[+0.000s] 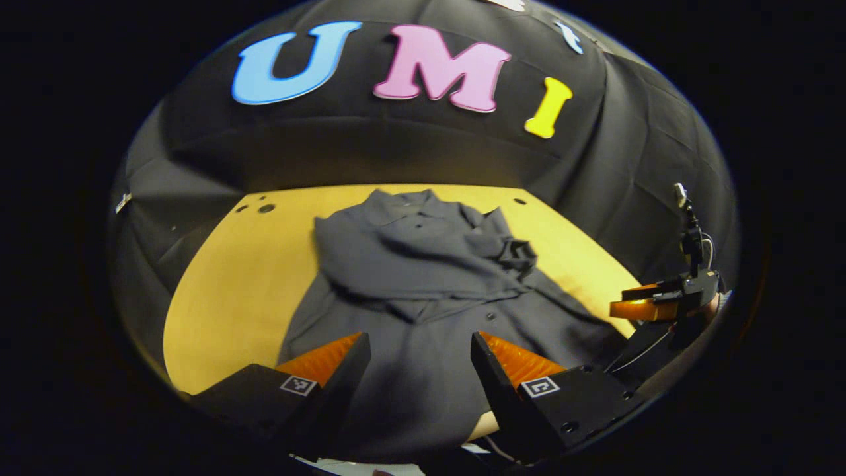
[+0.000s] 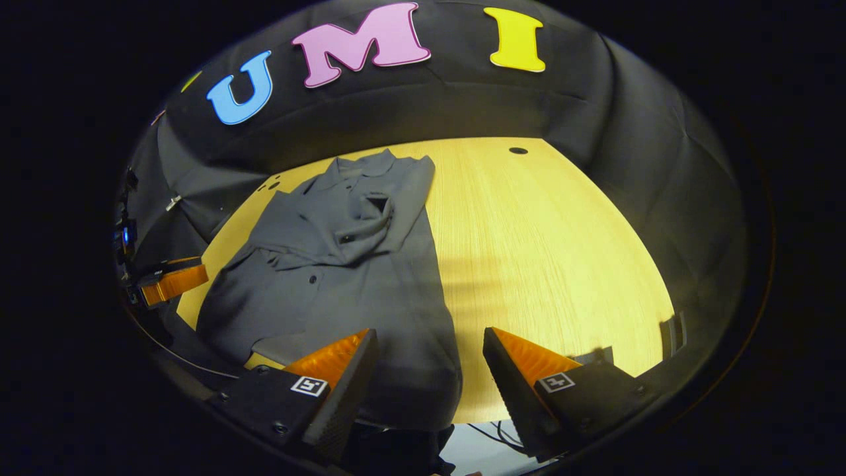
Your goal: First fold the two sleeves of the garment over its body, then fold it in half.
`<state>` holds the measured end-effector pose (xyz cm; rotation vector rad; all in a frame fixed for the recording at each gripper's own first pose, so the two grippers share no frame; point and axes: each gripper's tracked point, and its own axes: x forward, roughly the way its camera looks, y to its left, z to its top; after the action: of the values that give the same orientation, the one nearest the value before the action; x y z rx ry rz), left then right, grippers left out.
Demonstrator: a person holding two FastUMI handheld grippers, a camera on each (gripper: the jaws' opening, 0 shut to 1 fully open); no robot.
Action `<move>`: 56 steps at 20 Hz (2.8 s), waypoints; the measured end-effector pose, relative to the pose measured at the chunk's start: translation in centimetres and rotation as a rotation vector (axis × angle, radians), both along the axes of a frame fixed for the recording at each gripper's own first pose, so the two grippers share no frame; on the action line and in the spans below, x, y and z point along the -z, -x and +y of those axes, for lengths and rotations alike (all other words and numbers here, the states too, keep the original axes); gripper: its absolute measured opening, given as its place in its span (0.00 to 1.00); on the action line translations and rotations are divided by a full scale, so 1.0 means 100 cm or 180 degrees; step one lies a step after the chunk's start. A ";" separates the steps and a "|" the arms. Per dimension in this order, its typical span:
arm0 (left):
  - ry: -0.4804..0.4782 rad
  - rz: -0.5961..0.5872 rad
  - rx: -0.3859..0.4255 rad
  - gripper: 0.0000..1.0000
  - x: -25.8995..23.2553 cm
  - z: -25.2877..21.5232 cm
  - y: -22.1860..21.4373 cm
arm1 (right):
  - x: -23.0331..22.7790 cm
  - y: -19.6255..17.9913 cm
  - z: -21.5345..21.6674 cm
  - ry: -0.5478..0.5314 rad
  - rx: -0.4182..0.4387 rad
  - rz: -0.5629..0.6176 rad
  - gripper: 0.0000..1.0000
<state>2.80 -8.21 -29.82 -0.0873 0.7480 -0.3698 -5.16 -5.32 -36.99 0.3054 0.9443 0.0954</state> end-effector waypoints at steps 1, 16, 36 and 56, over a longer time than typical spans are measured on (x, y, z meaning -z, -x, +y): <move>-0.0043 0.0065 -0.0057 0.96 0.007 0.015 0.007 | 0.005 0.005 0.001 0.0013 0.0021 0.0049 0.99; -0.0662 0.0772 -0.0473 0.96 0.100 0.107 0.057 | 0.053 0.030 0.023 0.0141 -0.0018 0.0432 0.99; -0.0186 0.0480 -0.0292 0.06 0.026 0.067 -0.014 | -0.018 -0.049 0.042 -0.0372 0.0020 -0.0139 0.05; 0.0133 -0.0578 -0.0553 0.05 -0.099 0.062 -0.234 | -0.130 -0.284 -0.004 -0.0312 0.0344 -0.1289 0.05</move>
<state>26.16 -2.06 -19.91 -0.1549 0.5488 -0.2242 23.20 -5.69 -24.03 0.4095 0.5214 0.1001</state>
